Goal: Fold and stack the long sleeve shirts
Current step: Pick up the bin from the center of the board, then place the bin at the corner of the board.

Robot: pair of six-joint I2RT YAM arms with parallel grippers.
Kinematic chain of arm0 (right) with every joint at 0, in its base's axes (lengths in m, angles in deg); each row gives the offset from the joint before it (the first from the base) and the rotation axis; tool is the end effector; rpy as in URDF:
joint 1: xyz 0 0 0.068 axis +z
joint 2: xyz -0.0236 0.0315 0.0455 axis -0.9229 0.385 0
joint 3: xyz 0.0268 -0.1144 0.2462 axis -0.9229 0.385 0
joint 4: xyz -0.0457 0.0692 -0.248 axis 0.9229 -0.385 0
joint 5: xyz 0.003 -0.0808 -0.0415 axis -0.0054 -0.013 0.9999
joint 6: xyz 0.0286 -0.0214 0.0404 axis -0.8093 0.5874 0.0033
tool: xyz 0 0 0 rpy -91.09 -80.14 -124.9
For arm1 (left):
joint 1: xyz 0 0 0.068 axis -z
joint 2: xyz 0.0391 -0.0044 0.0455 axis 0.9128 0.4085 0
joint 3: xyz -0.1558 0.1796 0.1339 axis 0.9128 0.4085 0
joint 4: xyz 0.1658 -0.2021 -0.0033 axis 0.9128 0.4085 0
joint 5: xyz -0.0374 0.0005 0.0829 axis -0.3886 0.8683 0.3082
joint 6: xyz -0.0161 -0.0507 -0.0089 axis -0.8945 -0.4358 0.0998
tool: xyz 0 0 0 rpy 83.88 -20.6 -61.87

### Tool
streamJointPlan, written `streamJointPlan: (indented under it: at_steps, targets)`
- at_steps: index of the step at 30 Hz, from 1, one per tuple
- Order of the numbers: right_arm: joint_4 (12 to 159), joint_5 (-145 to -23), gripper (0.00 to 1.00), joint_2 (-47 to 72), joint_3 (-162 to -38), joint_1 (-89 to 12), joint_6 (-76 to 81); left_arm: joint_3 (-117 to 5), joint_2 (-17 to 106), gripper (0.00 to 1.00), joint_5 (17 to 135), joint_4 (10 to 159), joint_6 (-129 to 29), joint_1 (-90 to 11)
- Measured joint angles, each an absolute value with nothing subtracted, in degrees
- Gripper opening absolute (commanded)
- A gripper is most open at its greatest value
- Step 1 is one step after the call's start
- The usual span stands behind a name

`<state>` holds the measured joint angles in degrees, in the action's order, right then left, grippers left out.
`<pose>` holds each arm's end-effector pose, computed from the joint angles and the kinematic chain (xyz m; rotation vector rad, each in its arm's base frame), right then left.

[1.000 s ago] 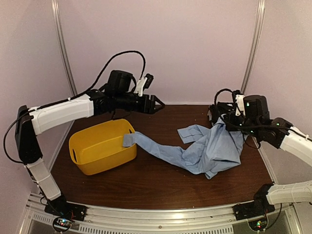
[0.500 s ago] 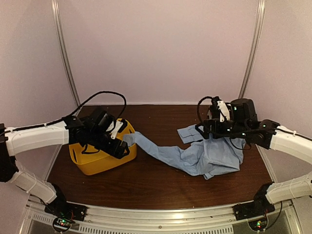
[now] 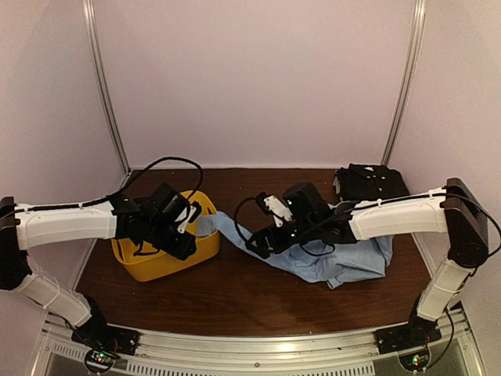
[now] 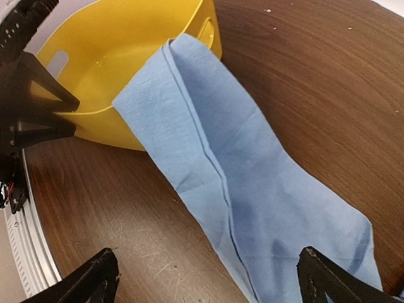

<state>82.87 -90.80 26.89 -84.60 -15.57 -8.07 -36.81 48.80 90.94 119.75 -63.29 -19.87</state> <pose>0.2192 0.2926 0.2150 -0.8453 2.2329 0.8925 0.1920 -0.1928 0.2229 0.4471 2.5894 -0.2804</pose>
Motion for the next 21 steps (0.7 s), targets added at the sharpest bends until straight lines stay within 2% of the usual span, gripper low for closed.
streamJointPlan:
  at_steps: [2, 4, 5, 11, 14, 21]
  targets:
    - [83.5, -91.3, 0.91, 32.1, -87.8, -14.9, -7.3, -36.8, 48.8, 0.23, 91.9, 119.7, -63.3, -20.1]
    - [83.6, -91.5, 0.77, 36.1, -90.2, -14.4, -6.3, -36.8, 48.8, 0.18, 92.1, 119.6, -63.1, -20.4]
    - [83.5, -91.5, 0.63, 38.2, -91.3, -14.3, -5.8, -36.8, 48.8, 0.15, 92.1, 119.6, -62.8, -20.9]
    - [80.9, -90.1, 0.11, 42.3, -93.5, -14.5, -3.5, -37.9, 49.8, 0.05, 92.1, 119.5, -61.3, -28.5]
    - [80.6, -89.1, 0.01, 41.0, -93.3, -14.9, -3.2, -40.4, 52.3, 0.01, 91.7, 119.6, -60.1, -33.7]
    - [82.4, -87.4, 0.00, 31.6, -87.4, -17.8, -5.1, -52.4, 62.3, 0.00, 90.6, 121.4, -56.6, -43.4]
